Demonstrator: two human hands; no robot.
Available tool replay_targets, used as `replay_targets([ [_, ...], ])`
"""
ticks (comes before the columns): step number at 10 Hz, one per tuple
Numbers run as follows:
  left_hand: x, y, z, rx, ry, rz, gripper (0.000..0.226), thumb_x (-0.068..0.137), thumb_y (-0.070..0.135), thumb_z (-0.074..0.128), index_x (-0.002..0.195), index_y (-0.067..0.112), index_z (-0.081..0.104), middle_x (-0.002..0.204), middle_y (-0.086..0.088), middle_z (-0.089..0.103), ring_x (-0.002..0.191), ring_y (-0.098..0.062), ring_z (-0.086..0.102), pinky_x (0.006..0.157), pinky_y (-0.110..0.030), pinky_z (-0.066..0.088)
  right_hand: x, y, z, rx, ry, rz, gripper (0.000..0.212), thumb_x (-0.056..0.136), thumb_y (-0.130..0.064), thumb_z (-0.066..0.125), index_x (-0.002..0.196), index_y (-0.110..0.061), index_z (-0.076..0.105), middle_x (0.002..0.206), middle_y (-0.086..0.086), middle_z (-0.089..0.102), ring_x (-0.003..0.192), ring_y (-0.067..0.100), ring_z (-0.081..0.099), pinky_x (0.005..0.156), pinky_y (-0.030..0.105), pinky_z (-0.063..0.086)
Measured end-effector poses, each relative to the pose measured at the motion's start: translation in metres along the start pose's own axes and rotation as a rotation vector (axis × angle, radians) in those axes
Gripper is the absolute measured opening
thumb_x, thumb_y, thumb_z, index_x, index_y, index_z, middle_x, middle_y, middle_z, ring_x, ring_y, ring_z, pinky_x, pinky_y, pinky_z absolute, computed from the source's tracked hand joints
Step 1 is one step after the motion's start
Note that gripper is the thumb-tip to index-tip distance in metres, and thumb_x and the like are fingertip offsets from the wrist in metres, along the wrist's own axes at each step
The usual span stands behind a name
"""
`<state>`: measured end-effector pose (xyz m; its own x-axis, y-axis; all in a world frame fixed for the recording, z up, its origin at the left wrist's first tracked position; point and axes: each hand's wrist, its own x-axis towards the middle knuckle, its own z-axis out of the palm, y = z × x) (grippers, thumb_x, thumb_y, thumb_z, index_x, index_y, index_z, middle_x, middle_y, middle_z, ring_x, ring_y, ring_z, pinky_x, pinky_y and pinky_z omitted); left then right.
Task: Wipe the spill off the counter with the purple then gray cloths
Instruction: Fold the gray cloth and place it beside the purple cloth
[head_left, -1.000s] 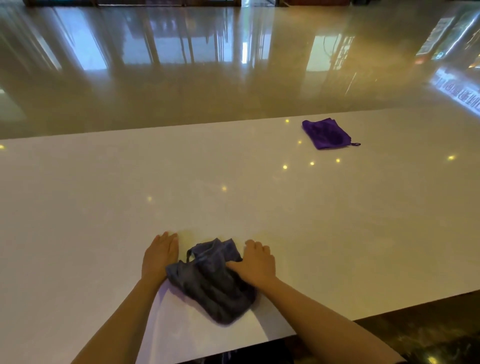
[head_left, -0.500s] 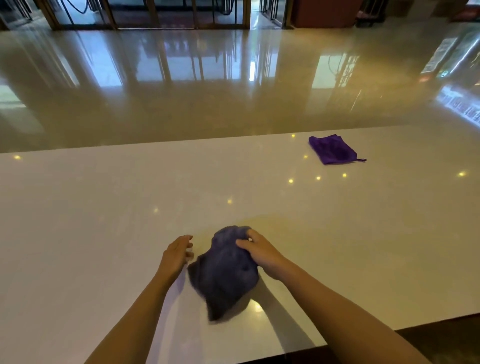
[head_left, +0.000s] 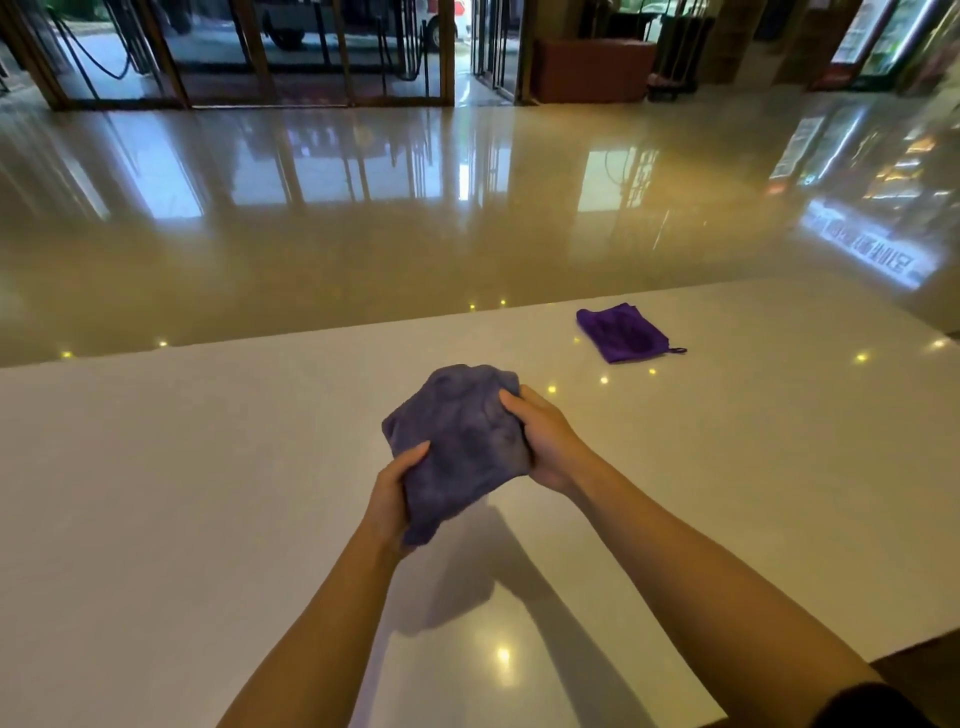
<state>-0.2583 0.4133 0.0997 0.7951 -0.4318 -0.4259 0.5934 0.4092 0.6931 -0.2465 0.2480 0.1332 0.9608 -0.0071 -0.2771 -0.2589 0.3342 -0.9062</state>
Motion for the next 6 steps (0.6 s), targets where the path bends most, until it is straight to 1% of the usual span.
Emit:
replay_targets([
  [1, 0.04, 0.004, 0.02, 0.139, 0.058, 0.027, 0.035, 0.079, 0.009, 0.054, 0.052, 0.02, 0.075, 0.06, 0.001, 0.073, 0.055, -0.014, 0.071, 0.055, -0.032, 0.06, 0.009, -0.01, -0.032, -0.062, 0.062, -0.006, 0.033, 0.097, -0.019, 0.038, 0.125, -0.003, 0.046, 0.129, 0.025, 0.053, 0.097, 0.021, 0.057, 0.076, 0.025, 0.049],
  [2, 0.07, 0.0, 0.05, 0.229, 0.085, 0.068, 0.037, 0.082, -0.006, 0.055, 0.059, 0.017, 0.074, 0.061, -0.004, 0.074, 0.052, -0.014, 0.069, 0.068, -0.041, 0.048, 0.017, -0.027, -0.078, -0.111, 0.104, -0.019, 0.025, 0.092, -0.024, 0.05, 0.113, -0.009, 0.052, 0.109, 0.009, 0.063, 0.092, 0.015, 0.062, 0.071, 0.026, 0.052],
  [3, 0.093, -0.003, 0.092, 0.189, 0.218, 0.125, 0.016, 0.074, -0.014, 0.061, 0.082, -0.001, 0.067, 0.072, -0.026, 0.068, 0.043, -0.019, 0.066, 0.066, -0.047, 0.042, 0.029, -0.041, -0.121, -0.183, 0.118, -0.022, 0.03, 0.085, -0.019, 0.06, 0.112, -0.011, 0.049, 0.112, 0.011, 0.061, 0.095, 0.02, 0.063, 0.07, 0.029, 0.053],
  [4, 0.135, -0.025, 0.139, 0.181, 0.208, 0.183, 0.022, 0.059, -0.014, 0.074, 0.07, 0.005, 0.072, 0.056, -0.009, 0.071, 0.042, -0.019, 0.065, 0.071, -0.053, 0.04, 0.046, -0.062, -0.185, -0.326, 0.115, -0.062, 0.07, 0.078, -0.007, 0.068, 0.133, -0.025, 0.029, 0.119, 0.005, 0.055, 0.105, 0.023, 0.058, 0.071, 0.029, 0.053],
  [5, 0.199, -0.05, 0.196, 0.295, 0.897, 0.782, 0.015, 0.074, 0.017, 0.076, 0.07, 0.004, 0.07, 0.056, -0.006, 0.055, 0.045, 0.002, 0.05, 0.086, -0.027, 0.046, 0.058, -0.082, -0.234, -0.444, 0.093, -0.125, 0.086, 0.078, 0.003, 0.062, 0.14, -0.033, 0.015, 0.127, 0.001, 0.046, 0.115, 0.023, 0.051, 0.082, 0.029, 0.05],
  [6, 0.239, -0.059, 0.259, 0.14, 0.866, 0.585, 0.05, 0.059, 0.049, 0.077, 0.096, 0.018, 0.064, 0.09, -0.011, 0.067, 0.075, -0.001, 0.06, 0.079, -0.016, 0.047, 0.075, -0.111, -0.302, -0.708, 0.114, -0.201, 0.059, 0.08, 0.01, 0.047, 0.129, -0.021, 0.042, 0.134, 0.005, 0.044, 0.118, 0.02, 0.046, 0.078, 0.011, 0.044],
])
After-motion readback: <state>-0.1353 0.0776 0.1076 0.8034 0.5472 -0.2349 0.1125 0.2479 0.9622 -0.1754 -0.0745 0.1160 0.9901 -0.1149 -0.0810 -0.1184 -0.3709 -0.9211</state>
